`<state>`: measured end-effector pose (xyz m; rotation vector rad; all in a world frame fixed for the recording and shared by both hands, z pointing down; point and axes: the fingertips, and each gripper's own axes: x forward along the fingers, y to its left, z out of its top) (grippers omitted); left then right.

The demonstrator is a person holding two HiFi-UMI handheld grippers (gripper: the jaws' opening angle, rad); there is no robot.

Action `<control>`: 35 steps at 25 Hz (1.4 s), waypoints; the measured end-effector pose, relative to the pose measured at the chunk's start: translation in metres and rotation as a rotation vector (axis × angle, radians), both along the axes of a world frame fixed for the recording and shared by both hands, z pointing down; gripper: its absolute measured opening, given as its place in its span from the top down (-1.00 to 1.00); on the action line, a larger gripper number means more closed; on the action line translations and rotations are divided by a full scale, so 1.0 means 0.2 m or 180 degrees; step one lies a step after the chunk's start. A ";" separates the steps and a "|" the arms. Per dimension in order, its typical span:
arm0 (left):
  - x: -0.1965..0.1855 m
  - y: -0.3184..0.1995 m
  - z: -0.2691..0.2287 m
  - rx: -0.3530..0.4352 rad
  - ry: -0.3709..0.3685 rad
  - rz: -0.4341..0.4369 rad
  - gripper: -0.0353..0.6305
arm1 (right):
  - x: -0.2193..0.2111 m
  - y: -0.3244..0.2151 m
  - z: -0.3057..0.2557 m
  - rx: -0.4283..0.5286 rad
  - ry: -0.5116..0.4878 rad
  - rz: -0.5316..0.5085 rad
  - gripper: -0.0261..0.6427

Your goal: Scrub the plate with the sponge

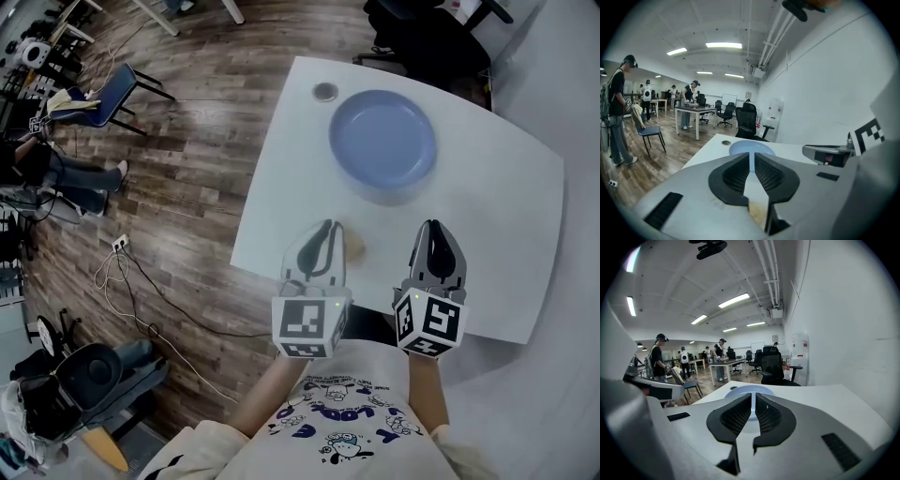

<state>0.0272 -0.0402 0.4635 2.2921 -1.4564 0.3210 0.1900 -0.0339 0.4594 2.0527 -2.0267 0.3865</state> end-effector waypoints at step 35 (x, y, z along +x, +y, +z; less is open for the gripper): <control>0.03 0.18 0.59 -0.1742 0.0420 -0.0347 0.38 | -0.20 -0.09 0.29 -0.0644 0.0038 -0.0308 0.81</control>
